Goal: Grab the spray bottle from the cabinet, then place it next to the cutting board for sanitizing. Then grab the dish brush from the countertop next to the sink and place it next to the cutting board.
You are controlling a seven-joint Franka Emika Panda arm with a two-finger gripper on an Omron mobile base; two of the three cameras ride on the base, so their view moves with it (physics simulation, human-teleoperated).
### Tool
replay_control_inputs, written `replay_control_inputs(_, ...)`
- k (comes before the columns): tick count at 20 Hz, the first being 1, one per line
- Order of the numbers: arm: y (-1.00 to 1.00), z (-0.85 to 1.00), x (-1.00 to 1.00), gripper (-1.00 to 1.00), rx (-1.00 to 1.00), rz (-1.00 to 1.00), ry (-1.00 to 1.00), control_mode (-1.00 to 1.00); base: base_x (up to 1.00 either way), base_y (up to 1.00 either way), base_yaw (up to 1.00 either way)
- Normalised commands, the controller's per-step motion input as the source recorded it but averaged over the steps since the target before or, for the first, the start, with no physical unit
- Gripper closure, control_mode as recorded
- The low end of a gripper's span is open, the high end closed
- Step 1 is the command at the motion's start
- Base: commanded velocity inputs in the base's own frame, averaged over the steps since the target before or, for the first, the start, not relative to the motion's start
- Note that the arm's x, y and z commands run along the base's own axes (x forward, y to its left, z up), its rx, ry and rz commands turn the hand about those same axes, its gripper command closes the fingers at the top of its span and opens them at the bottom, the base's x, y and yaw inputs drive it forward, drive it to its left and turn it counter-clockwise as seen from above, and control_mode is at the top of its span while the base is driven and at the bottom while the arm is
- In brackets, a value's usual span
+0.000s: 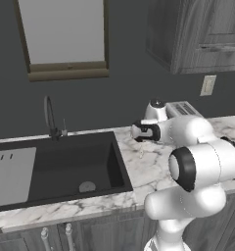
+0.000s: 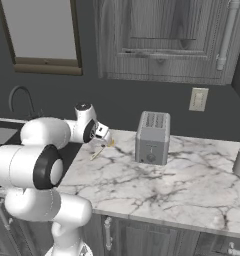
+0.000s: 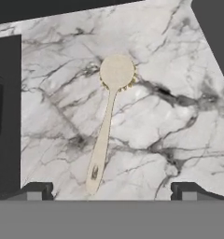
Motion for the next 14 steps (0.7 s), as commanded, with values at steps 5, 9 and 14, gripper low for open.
replay_control_inputs(5, -0.04, -0.35, 0.22, -1.00, 0.00, 0.00, 0.06, -1.00, 0.00, 0.00, 0.00)
replay_control_inputs(9, -0.11, -0.44, 0.13, -1.00, 0.00, 0.00, 0.07, -1.00, 0.00, 0.00, 0.00)
replay_control_inputs(14, -0.03, -0.31, 0.31, -1.00, 0.00, 0.00, 0.05, -1.00, 0.00, 0.00, 0.00)
